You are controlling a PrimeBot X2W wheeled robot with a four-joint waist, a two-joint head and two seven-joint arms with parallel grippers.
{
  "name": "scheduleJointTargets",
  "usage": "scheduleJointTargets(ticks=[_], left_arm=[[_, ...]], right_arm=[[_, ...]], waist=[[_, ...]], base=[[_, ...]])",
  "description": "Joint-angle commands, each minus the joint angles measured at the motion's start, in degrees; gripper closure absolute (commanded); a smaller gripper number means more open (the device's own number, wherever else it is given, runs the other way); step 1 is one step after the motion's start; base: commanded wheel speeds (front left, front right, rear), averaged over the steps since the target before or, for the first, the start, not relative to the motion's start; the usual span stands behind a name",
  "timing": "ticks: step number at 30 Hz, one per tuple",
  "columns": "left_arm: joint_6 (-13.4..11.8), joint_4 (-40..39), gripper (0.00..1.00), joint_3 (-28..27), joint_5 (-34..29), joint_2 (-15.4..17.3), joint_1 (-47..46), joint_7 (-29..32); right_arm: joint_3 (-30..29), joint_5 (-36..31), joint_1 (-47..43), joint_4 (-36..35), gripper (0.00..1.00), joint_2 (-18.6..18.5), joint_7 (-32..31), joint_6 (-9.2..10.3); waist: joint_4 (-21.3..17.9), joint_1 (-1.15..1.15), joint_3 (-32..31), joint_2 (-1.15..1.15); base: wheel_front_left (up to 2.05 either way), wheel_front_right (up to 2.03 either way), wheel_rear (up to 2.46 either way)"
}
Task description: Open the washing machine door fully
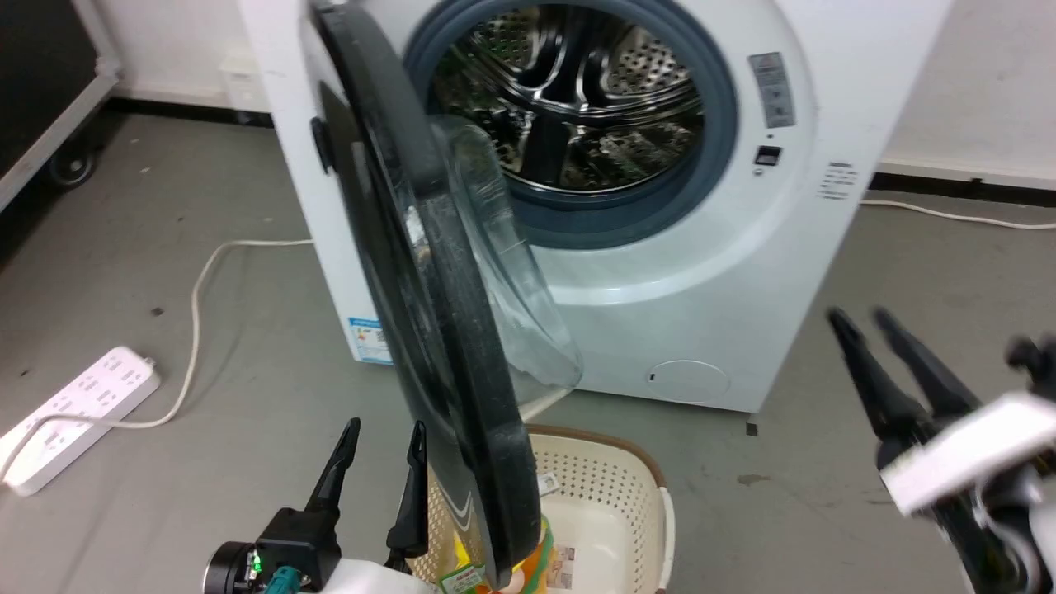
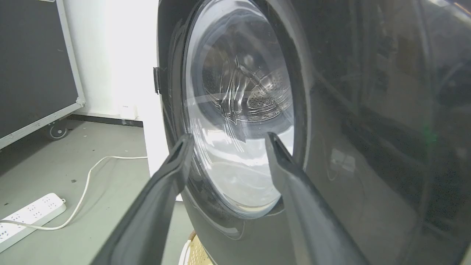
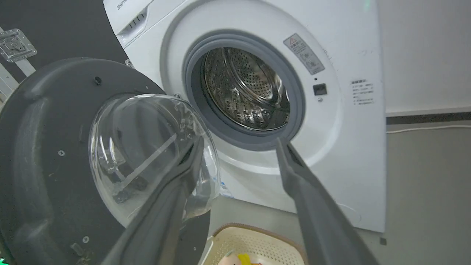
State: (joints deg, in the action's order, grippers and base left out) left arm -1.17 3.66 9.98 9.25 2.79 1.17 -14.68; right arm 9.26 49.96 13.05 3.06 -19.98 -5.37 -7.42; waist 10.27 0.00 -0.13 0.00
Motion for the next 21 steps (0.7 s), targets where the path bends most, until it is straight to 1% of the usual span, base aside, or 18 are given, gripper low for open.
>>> scheduleJointTargets(ticks=[1,4,7,10,11,14,18,21], left_arm=[[0.1,-0.4,0.0,-0.4,0.0,0.1,0.6,-0.3],[0.6,-0.7,0.0,-1.3,-0.2,0.1,1.2,-0.3],[1.1,-1.3,0.0,-2.4,-0.5,0.1,2.3,-0.3],[1.7,-1.7,0.0,-3.3,-0.6,0.1,3.8,-0.3],[1.9,-1.7,0.0,-3.5,-0.6,0.1,4.3,-0.3],[2.5,-1.7,0.0,-3.8,-0.7,0.1,5.0,-0.3],[2.7,-1.6,0.0,-3.8,-0.3,0.1,5.1,-0.3],[2.6,-1.6,0.0,-3.7,-0.1,0.1,5.0,-0.3]], right_arm=[[0.1,-3.1,-2.4,-0.5,0.0,-0.9,3.9,-0.07],[-0.8,-12.2,-6.1,-0.4,0.0,-1.6,13.3,-0.07],[-1.5,-20.8,-10.3,-0.2,0.0,0.3,18.1,-0.07],[-3.4,-28.6,-13.9,-1.0,0.0,3.9,19.8,-0.07],[-4.5,-29.7,-14.9,-1.4,0.0,5.8,20.0,-0.07],[-6.3,-35.4,-17.6,-2.7,0.0,9.2,20.3,-0.07],[-9.8,-39.8,-20.3,-3.8,0.0,13.8,20.3,-0.07],[-11.2,-41.5,-21.9,-3.5,0.0,15.8,20.3,-0.07]], waist=[[-0.8,0.0,-0.3,0.0],[-1.7,0.0,-0.8,0.0],[-2.7,0.0,-1.3,0.0],[-3.5,0.0,-1.8,0.0],[-3.8,0.0,-1.8,0.0],[-4.2,0.0,-1.9,0.0],[-4.5,0.0,-2.0,0.0],[-4.7,0.0,-2.0,0.0]], base=[[0.0,0.0,0.0],[0.0,0.0,0.0],[0.0,0.0,0.0],[0.0,0.0,0.0],[0.0,0.0,0.0],[0.0,0.0,0.0],[0.0,0.0,0.0],[0.0,0.0,0.0]])
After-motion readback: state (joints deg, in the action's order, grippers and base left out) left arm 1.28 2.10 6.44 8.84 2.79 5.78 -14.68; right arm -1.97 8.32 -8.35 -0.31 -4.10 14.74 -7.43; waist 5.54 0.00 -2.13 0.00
